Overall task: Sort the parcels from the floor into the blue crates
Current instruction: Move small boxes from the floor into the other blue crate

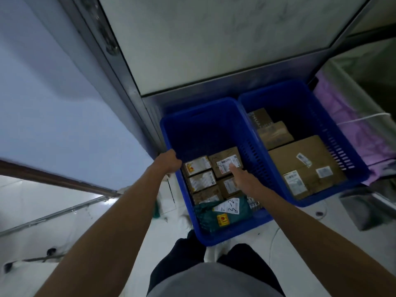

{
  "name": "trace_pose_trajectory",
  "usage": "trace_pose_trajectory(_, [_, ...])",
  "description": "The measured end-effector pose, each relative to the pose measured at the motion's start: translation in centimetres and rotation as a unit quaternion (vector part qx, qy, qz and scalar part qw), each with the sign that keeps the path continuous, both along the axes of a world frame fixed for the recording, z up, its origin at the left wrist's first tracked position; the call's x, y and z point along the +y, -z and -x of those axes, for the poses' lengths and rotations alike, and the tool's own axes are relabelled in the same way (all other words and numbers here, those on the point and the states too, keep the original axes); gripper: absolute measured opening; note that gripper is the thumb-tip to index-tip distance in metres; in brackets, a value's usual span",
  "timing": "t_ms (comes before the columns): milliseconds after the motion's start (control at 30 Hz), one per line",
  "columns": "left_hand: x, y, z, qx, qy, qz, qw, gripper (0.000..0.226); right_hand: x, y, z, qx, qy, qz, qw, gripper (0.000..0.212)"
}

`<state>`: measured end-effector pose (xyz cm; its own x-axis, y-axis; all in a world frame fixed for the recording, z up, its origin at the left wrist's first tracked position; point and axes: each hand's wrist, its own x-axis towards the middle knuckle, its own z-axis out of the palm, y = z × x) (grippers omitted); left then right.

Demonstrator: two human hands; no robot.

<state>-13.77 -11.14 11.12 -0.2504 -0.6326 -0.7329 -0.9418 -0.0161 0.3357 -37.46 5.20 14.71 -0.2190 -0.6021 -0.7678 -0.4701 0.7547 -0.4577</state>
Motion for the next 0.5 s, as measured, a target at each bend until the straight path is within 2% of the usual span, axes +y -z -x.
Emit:
trace_pose_trajectory(33, [0.1,-0.2,-0.3,-0.009,0.006,0.005,1.0,0.033,0.5,-0.7,-0.1,0.004,0.002,0.005,1.0,0.069])
trace_pose_trajectory(100, [1.9,-3.8,-0.2,-0.015,0.017,0.036,0.999,0.026,1.7,-1.2,-0.5,0.013,-0.013,0.0,1.0,0.076])
trace_pose_trajectory(233, [4.5,-6.0,-0.6,-0.02,0.024,0.081,0.996,0.038,4.0,-0.3,-0.1,0.03,-0.099,0.012,0.995,0.047])
trace_pose_trajectory(367, [8.6,-8.5,-2.2,-0.031,-0.002,0.114,0.993,0.038,5.7,0.3,-0.6,0.021,-0.148,0.032,0.988,0.059])
trace_pose_trajectory(500, [12.0,-8.4,-6.5,-0.051,-0.082,0.132,0.987,0.048,6.0,0.5,-3.5,0.011,-0.194,0.054,0.98,0.061])
